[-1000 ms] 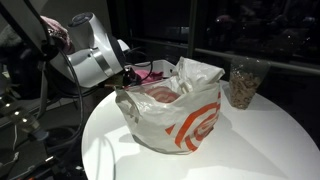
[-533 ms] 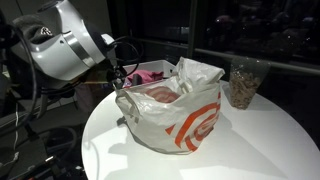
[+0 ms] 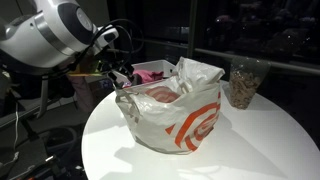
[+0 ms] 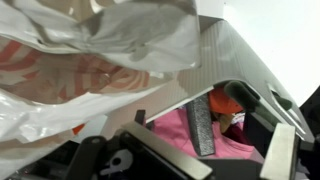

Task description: Remove the duster from the plastic and put it in the basket

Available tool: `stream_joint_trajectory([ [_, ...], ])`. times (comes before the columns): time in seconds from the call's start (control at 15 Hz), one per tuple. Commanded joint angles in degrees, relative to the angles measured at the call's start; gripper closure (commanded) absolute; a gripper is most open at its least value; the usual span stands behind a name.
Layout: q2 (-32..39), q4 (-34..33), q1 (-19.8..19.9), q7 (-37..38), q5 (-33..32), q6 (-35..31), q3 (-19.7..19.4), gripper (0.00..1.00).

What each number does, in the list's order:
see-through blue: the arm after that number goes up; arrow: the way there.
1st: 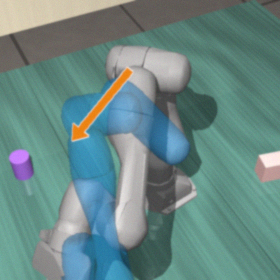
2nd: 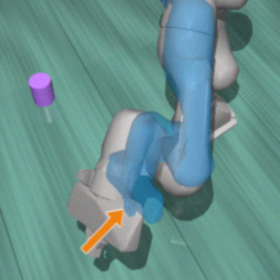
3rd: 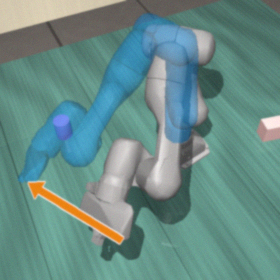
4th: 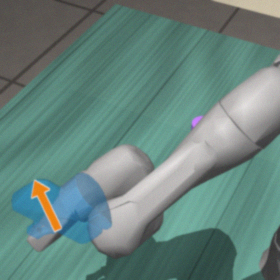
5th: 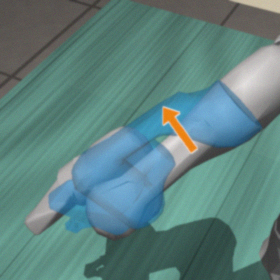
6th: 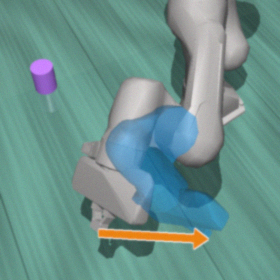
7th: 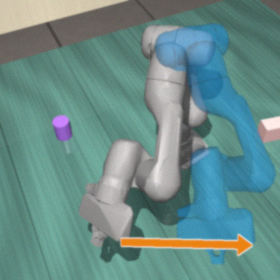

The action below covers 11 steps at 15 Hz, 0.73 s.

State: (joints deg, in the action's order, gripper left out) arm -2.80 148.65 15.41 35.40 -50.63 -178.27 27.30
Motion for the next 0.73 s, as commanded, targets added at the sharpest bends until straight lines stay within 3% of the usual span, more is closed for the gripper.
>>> stream_joint_trajectory([
  [0.0, -5.98, 2.3, -2.69, -8.06, 14.2, 6.4, -1.96, 0.0],
  [0.13, -7.34, 2.07, -5.85, -14.77, 24.2, 10.32, -4.41, 0.0],
  [0.2, -8.6, 1.68, -10.65, -17.8, 28.26, 12.72, -8.85, 0.0],
  [0.4, -15.09, 1.54, -15.23, -29.14, 42.52, 20.41, -12.49, 0.0],
  [0.47, -17.83, 1.36, -18.13, -30.15, 44.0, 24.01, -15.22, 0.0],
  [0.67, -24.37, -0.14, -19.79, -33.61, 45.69, 33.41, -18.24, 0.0],
])
